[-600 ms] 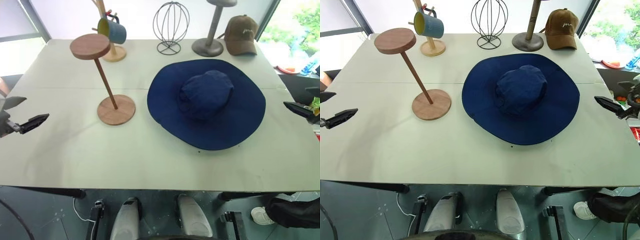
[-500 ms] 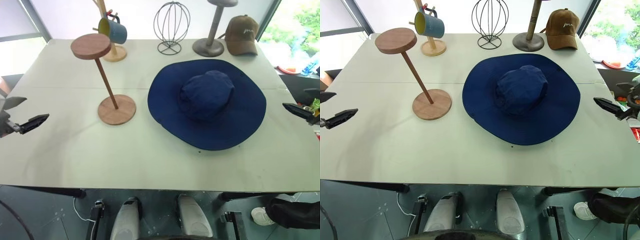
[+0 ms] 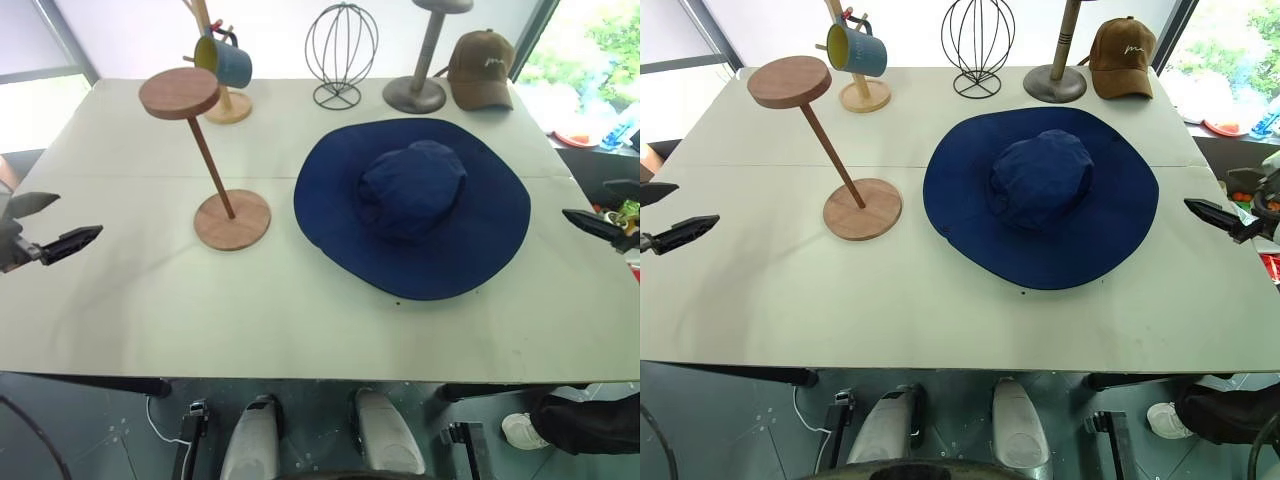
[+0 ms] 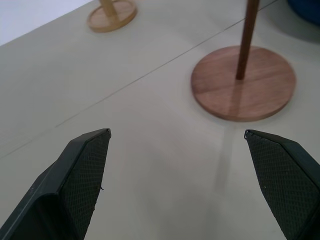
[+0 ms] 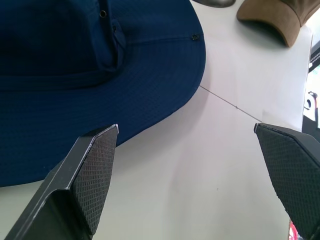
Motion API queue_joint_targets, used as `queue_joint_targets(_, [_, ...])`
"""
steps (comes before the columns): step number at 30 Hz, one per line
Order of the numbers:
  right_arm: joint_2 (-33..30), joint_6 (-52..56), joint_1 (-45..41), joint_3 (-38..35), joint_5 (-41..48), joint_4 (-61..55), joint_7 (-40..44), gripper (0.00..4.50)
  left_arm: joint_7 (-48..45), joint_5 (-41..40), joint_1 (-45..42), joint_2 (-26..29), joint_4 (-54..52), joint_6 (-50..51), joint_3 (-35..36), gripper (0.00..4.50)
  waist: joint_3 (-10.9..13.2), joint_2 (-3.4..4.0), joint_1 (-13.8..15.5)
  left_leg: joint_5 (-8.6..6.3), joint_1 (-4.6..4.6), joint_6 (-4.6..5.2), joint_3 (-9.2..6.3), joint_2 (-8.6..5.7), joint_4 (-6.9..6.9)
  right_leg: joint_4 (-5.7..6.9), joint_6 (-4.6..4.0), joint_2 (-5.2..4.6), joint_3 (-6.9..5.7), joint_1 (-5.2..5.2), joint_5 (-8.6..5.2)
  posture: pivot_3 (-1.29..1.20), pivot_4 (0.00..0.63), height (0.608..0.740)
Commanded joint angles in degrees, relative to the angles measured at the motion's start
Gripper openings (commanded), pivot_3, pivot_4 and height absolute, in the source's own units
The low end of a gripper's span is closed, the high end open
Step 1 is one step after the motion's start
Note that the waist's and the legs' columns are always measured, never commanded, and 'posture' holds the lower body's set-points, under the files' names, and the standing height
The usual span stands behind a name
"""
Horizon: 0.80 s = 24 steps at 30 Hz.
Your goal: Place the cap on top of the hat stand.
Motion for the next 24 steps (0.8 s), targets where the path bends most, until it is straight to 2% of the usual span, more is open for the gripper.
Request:
queue_joint_targets(1, [-2.82,1.43,-0.13,-1.36,2.27,-10.58,2.69,4.46,-4.30,-9.86,-3.27,4.11,-7.51,10.19,0.84,4.50,0.00,0.01,0.00,0.00,0.00,0.00,0.00,0.00,0.00,0.01,0.00,0.00,0.00,-0.01,0.00,0.00,0.150,0.740])
queue_joint_targets(3, [-3.26,2.31,2.03,-1.71,2.87,-18.94,3.86,4.46,-8.16,-16.00,-5.47,6.41,-10.85,16.29,0.13,4.50,0.01,0.01,0.01,0.00,-0.02,0.00,-0.01,0.00,0.00,0.07,0.12,0.01,0.00,-0.05,0.06,0.00,0.150,0.740])
queue_joint_targets(7, [-2.34,5.47,8.34,-2.49,3.62,-35.82,2.35,4.46,-13.79,-21.94,-9.87,9.81,-14.12,21.47,-3.91,4.50,-0.01,0.00,0.05,0.00,0.00,0.00,-0.02,0.06,-0.02,0.06,0.13,0.07,0.00,-0.05,0.04,0.00,0.150,0.740])
queue_joint_targets(13, [1.74,15.76,18.65,-1.50,7.14,-62.88,-4.01,4.46,-23.57,-20.80,-11.38,13.31,-17.67,18.32,-11.67,4.50,-0.01,-0.01,0.17,0.00,-0.02,0.00,-0.02,0.13,0.00,0.09,-0.06,0.18,0.01,-0.11,-0.03,0.00,0.150,0.740])
queue_joint_targets(15, [2.89,15.87,24.07,-0.13,4.92,-69.29,-5.25,4.46,-24.90,-20.48,-13.77,13.17,-18.00,17.49,-14.61,4.50,-0.02,-0.03,0.49,0.00,-0.05,0.00,-0.02,0.14,0.01,0.09,-0.08,0.19,0.01,-0.13,-0.04,0.00,0.150,0.740])
queue_joint_targets(18, [4.83,15.47,29.51,3.88,-0.43,-74.26,-9.44,4.46,-25.65,-19.63,-18.35,12.01,-17.25,16.88,-18.99,4.50,-0.08,-0.18,0.99,0.00,-0.10,0.00,-0.01,0.13,0.09,0.04,-0.12,0.18,0.02,-0.12,-0.06,0.00,0.150,0.740])
queue_joint_targets(24, [8.70,12.17,32.94,14.86,-13.46,-74.33,-17.63,4.46,-27.76,-16.62,-24.38,10.16,-14.76,15.60,-25.47,4.50,-0.17,-0.34,1.44,0.00,-0.12,0.00,0.04,0.15,0.30,0.02,-0.31,0.20,0.06,-0.11,-0.04,0.00,0.150,0.740])
